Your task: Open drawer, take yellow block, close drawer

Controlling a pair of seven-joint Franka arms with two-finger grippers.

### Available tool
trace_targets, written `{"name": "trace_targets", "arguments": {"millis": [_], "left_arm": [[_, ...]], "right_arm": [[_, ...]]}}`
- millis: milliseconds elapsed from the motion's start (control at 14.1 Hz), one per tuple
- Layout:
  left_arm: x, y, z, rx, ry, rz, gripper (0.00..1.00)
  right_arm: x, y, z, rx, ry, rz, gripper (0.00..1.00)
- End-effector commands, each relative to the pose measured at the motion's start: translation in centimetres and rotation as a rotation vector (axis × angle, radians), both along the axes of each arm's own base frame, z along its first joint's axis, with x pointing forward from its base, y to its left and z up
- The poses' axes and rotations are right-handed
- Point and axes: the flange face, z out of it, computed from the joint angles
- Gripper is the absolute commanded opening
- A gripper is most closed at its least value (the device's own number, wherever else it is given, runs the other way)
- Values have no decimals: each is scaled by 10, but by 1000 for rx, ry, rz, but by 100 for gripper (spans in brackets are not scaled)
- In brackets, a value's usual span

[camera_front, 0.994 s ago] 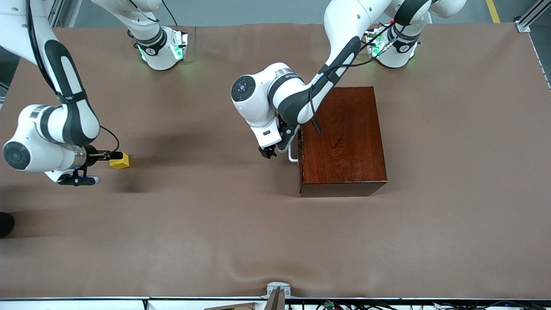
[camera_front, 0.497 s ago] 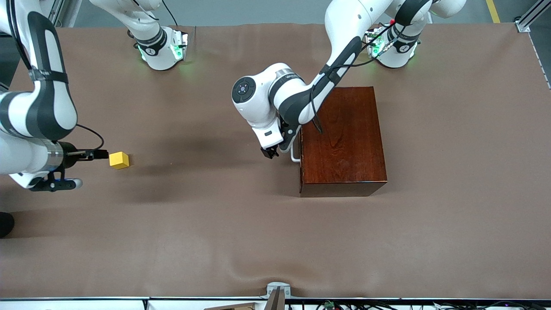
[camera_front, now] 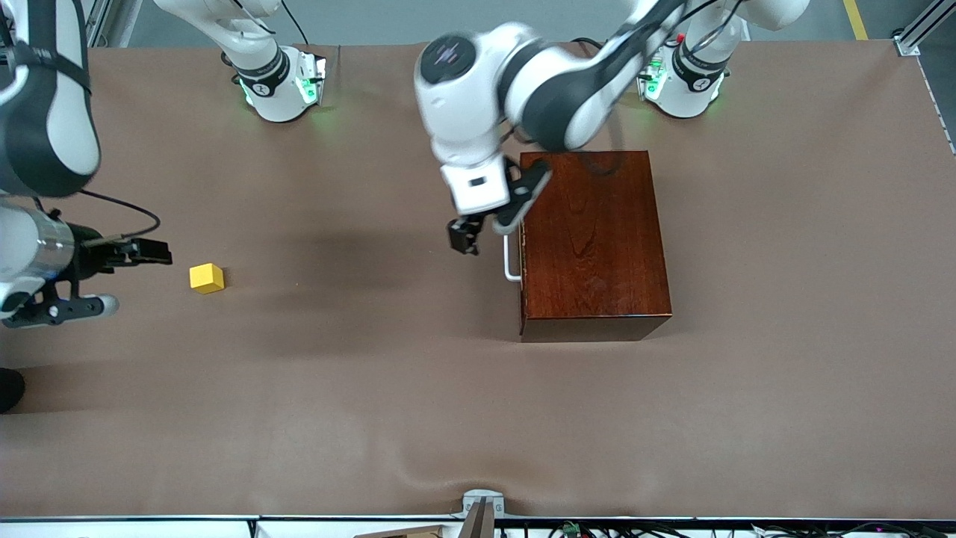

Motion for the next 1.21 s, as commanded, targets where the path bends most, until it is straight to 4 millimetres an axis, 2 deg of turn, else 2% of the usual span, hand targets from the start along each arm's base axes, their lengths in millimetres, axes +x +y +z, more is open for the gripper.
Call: {"name": "trace_targets", "arguments": {"millis": [0,71,213,355,497,568,710,923,1135], "left_arm": [[14,59,38,-8,19,-76,100],[19,79,53,-29,29,-107,100],[31,125,73,-30,75,-173,100],[39,166,84,-2,114,-260,100],[44,209,92,-1,155,-329,100],[47,234,96,-10,171,-363,100],[49,286,101,-14,198,-457,100],[46,331,104,1,256,-602,100],[46,387,117,3,293,-749,100]], "right_arm": [[-24,25,65,-5,-73,8,100],[-32,36,78,-18,-88,-31,100],[-44,44,98,-26,-114,-66,100],[-60,42,121,-22,-140,-59,100],[-81,49,141,-15,-142,-44,100],[-89,59,145,-15,-147,-25,100],[-95,55,143,-14,-156,-14,100],[-96,39,137,-11,-166,-25,100],[-110,43,130,24,-209,-19,100]]}}
